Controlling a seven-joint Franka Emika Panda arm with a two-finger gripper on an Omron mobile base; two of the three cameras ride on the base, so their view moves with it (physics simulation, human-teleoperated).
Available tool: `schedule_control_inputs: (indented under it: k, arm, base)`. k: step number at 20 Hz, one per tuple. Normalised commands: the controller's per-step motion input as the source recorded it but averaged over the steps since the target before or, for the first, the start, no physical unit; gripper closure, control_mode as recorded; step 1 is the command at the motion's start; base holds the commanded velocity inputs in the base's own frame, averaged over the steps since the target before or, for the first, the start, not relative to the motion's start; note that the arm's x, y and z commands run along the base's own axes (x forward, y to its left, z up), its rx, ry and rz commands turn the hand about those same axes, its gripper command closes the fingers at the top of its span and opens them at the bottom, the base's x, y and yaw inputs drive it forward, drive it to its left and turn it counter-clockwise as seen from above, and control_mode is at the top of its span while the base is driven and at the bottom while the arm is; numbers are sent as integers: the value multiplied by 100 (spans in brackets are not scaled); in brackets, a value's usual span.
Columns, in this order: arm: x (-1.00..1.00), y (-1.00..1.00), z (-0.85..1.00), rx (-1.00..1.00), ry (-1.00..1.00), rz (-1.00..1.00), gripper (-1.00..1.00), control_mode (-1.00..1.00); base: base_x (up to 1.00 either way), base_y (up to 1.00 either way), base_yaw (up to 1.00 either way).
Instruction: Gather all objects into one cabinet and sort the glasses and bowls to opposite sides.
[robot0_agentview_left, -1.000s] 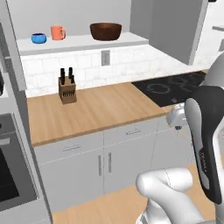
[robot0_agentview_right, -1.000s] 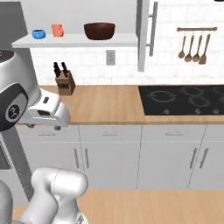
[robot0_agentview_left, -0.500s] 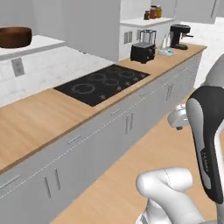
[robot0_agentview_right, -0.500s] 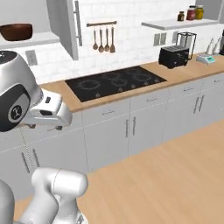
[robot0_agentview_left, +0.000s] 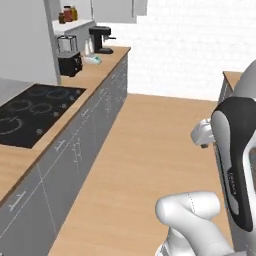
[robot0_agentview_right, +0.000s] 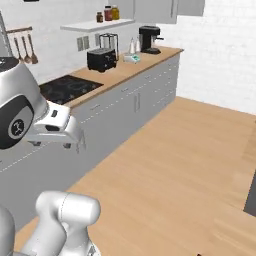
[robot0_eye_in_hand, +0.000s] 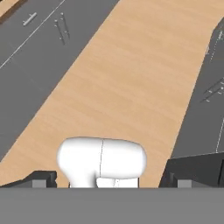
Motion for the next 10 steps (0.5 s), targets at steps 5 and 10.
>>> schedule_control_inputs:
  k: [5, 10]
  arm:
    - [0, 0, 0, 0, 0, 0, -100, 100]
    - [0, 0, 0, 0, 0, 0, -100, 100]
  base:
    - [24, -31, -60]
    - [70, 3, -43]
